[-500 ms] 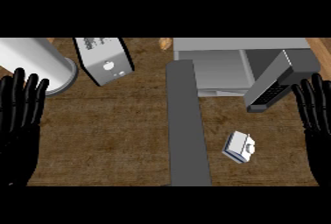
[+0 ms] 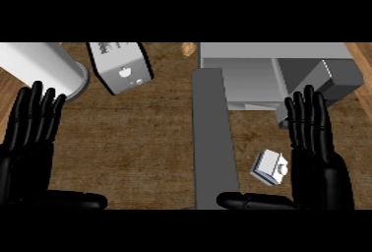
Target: Pick up the milk, place it into the microwave and close the microwave
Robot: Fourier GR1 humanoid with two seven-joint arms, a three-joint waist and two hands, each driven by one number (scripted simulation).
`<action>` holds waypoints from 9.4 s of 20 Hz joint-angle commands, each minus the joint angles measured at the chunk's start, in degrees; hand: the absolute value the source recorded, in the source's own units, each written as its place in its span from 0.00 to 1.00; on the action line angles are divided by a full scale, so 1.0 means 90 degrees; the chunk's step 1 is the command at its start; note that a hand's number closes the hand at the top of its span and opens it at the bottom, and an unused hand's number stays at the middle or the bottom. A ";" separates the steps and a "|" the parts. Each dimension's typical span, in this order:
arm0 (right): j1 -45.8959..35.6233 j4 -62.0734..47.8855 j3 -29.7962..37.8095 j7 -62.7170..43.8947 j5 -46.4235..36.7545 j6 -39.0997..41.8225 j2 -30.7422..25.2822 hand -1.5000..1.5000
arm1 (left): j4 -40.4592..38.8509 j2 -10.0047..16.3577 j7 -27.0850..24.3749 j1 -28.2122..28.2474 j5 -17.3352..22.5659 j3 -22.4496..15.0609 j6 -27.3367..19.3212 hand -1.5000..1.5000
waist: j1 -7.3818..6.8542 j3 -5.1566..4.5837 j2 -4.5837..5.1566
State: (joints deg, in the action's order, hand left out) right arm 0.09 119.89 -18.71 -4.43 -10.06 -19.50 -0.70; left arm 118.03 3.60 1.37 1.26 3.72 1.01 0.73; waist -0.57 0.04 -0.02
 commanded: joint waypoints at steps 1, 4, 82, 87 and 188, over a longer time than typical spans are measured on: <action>0.0176 0.0163 -0.1595 -0.0378 -0.0358 -0.1007 0.0074 0.00 | -0.0127 -0.0138 0.0100 0.0260 0.0345 0.0031 0.0071 0.00 | 0.0031 -0.0012 -0.0016; -0.0393 -0.0427 -0.1727 -0.0182 -0.0312 -0.1771 0.0076 0.00 | 0.0437 0.0159 -0.0101 0.1009 0.0879 0.0357 0.0591 0.00 | -0.0018 -0.0009 -0.0008; -0.0193 -0.8373 0.2092 0.6237 0.2479 0.2091 -0.0432 0.00 | 0.0918 -0.0397 -0.0760 0.2612 0.1306 0.0945 0.1888 0.00 | 0.0000 0.0010 0.0019; -0.0675 -0.8909 0.2343 0.7172 0.2597 0.2589 -0.0378 1.00 | 0.1114 -0.0398 -0.0740 0.2763 0.1246 0.0752 0.1778 0.00 | 0.0002 0.0004 0.0008; -0.7549 -1.2906 0.3048 0.4528 0.0643 -0.1051 -0.1275 0.00 | -0.0149 -0.0033 -0.0600 0.1063 0.0911 0.0907 0.2593 0.00 | -0.1069 0.0046 0.0558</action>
State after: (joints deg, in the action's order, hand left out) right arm -67.56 2.84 7.16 35.87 -5.93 -32.54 -13.34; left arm 117.09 3.35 -4.16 11.52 12.64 9.75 24.18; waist -10.26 0.41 5.20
